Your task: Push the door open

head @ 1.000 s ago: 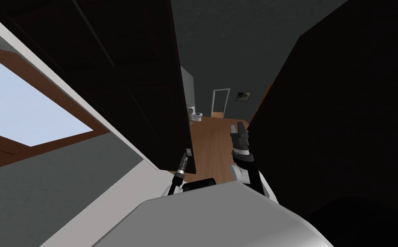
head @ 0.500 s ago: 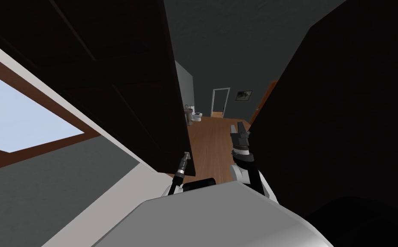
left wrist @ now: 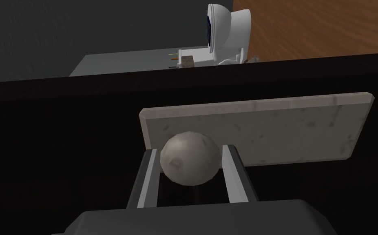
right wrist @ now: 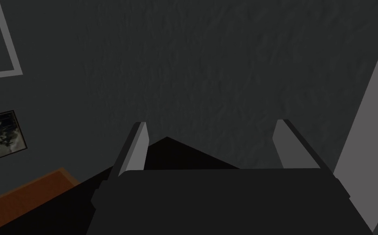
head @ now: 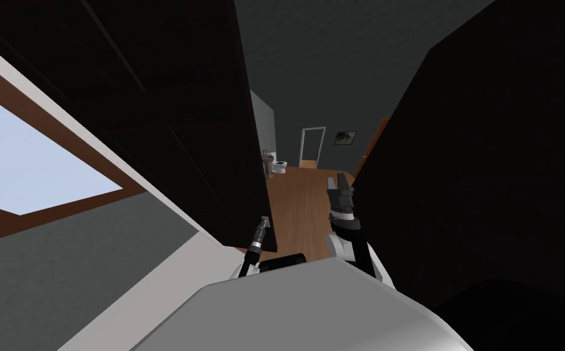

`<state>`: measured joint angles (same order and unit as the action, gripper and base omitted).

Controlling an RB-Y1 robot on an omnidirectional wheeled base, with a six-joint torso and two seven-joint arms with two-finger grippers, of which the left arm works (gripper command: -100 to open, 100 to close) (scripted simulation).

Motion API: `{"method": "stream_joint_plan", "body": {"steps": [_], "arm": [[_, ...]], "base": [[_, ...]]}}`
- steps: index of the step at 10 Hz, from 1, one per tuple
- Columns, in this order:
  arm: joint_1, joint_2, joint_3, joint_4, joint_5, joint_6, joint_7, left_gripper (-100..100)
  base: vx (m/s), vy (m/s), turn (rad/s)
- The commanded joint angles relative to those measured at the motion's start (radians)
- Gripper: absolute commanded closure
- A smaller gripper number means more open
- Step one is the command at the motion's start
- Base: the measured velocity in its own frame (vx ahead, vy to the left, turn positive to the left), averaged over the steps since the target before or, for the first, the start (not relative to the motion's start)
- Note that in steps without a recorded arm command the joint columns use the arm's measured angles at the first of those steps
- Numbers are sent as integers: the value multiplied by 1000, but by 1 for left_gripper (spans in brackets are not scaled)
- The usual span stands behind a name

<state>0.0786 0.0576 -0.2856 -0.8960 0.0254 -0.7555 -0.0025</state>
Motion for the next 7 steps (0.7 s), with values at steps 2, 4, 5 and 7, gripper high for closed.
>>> {"method": "stream_joint_plan", "body": {"steps": [2,4,5,7], "arm": [[-3,13,26,-7,10,4,-6,100],[-8,20,46,-2,17,4,-11,100],[-11,22,58,1,22,5,-14,100],[-16,26,76,6,29,5,-19,100]], "base": [[168,-75,48],[171,-87,29],[171,-97,55],[165,-81,47]]}}
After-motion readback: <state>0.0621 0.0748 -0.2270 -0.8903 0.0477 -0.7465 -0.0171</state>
